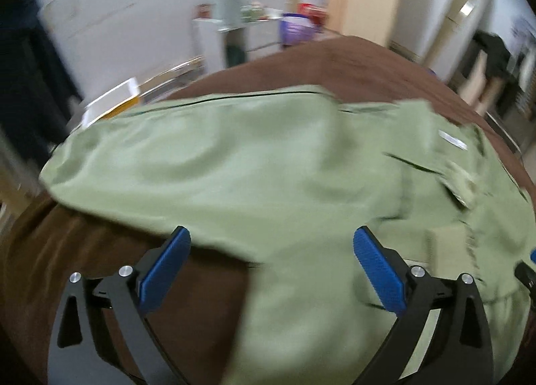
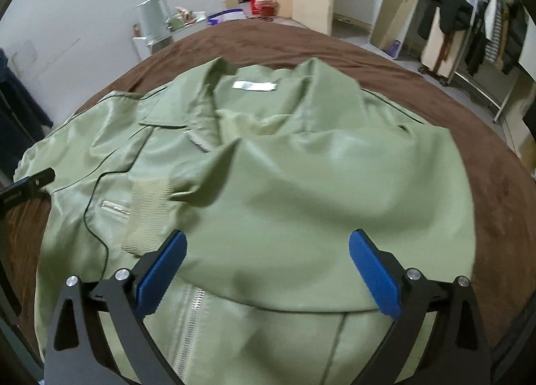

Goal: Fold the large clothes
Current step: 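Move the left tool to the other sleeve cuff and close on it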

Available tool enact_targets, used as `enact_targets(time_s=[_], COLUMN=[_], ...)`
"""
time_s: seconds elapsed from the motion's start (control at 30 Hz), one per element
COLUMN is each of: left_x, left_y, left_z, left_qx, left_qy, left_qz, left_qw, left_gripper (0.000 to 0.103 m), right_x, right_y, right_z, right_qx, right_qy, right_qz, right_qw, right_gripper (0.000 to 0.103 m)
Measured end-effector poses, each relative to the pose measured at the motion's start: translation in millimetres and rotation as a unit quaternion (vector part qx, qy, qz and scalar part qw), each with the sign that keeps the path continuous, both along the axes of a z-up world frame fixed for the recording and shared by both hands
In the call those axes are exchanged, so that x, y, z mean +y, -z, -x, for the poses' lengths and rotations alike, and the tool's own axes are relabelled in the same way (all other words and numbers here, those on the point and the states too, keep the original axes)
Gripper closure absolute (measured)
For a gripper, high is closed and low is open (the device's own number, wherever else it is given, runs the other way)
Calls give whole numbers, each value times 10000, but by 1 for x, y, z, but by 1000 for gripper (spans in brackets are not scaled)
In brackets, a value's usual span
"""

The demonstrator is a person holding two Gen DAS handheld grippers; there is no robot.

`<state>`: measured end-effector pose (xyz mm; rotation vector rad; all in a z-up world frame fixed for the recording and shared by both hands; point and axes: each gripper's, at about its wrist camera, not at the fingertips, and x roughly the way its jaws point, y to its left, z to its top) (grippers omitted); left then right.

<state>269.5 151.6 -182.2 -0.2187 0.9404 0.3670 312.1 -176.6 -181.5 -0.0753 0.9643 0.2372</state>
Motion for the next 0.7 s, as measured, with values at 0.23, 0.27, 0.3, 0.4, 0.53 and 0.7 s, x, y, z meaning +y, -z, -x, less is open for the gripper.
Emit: enact_targets(time_s=[0.23, 0.27, 0.3, 0.4, 0.53, 0.7], left_x=[95, 110, 121, 153, 184, 215], left_y=[20, 23, 25, 30, 38, 47], left_z=[39, 45, 50, 66, 71, 61], left_qx=[-224, -275, -300, -403, -390, -280], left_qy=[-1085, -1232, -1350, -1705, -1856, -1670], left_qz=[192, 220, 228, 204, 221, 138], left_qw=[9937, 9918, 9901, 9843, 9816, 9855], left_gripper=[9, 9, 10, 12, 12, 17], right_x=[37, 42, 47, 64, 88, 121], right_y=[0, 0, 1, 4, 10, 18], right_z=[-5, -5, -5, -3, -2, 0], right_qx=[-8, -7, -7, -7, 61, 133], right_qy=[-253, -286, -315, -422, -550, -710], right_qz=[-15, -21, -23, -19, -48, -95], right_qw=[9997, 9996, 9995, 9991, 9985, 9973], right_gripper=[7, 7, 7, 7, 7, 7])
